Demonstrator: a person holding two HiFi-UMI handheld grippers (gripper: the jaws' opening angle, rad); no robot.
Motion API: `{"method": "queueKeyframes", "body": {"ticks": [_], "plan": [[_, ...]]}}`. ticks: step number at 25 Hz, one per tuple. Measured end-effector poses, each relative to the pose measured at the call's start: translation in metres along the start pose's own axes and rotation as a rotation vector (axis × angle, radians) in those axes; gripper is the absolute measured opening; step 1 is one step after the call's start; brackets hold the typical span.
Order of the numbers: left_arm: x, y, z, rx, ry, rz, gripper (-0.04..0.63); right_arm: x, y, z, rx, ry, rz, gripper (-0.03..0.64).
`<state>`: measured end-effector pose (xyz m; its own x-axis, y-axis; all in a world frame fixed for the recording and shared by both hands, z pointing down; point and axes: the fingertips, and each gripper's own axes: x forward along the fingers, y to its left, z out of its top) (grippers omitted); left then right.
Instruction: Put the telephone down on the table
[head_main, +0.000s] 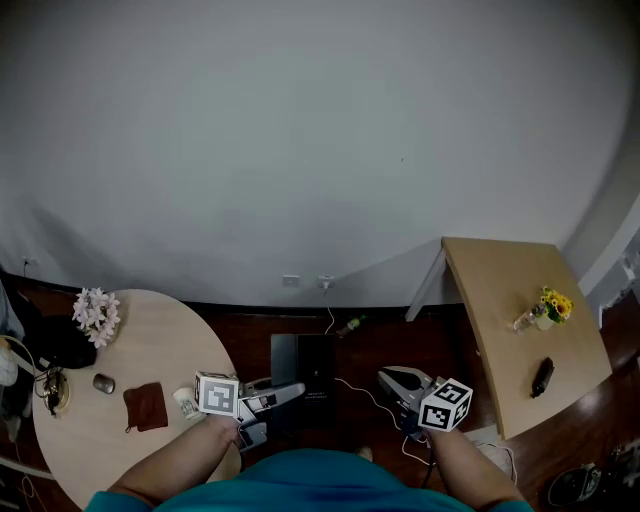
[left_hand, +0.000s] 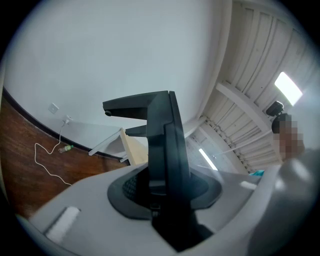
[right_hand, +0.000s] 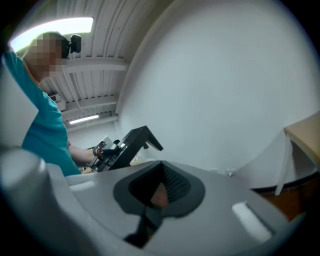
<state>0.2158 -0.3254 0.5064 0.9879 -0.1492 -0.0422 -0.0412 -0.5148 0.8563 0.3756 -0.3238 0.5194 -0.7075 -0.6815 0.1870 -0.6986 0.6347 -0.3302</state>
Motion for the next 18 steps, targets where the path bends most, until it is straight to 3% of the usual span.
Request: {"method": "queueKeyframes", "body": {"ticks": [4, 9, 11, 18], "plan": [[-0.016, -0.024, -0.029, -0.085, 0.019, -0.046, 0.175, -0.025, 0.041, -0.013, -0.004, 0.020, -0.039, 0.002], [-0.021, -0.050, -0.058, -0.037, 0.031, -0.057, 0.175, -0.068, 0.063, -0.018, -0.001, -0.003, -0.072, 0.002], [-0.018, -0.062, -0.072, -0.017, 0.022, -0.064, 0.175, -0.084, 0.072, -0.025, -0.010, -0.002, -0.063, 0.002], [-0.011, -0.107, -0.143, -0.084, -0.058, -0.041, 0.175, -0.146, 0.108, -0.071, -0.063, 0.049, 0.014, 0.002]]}}
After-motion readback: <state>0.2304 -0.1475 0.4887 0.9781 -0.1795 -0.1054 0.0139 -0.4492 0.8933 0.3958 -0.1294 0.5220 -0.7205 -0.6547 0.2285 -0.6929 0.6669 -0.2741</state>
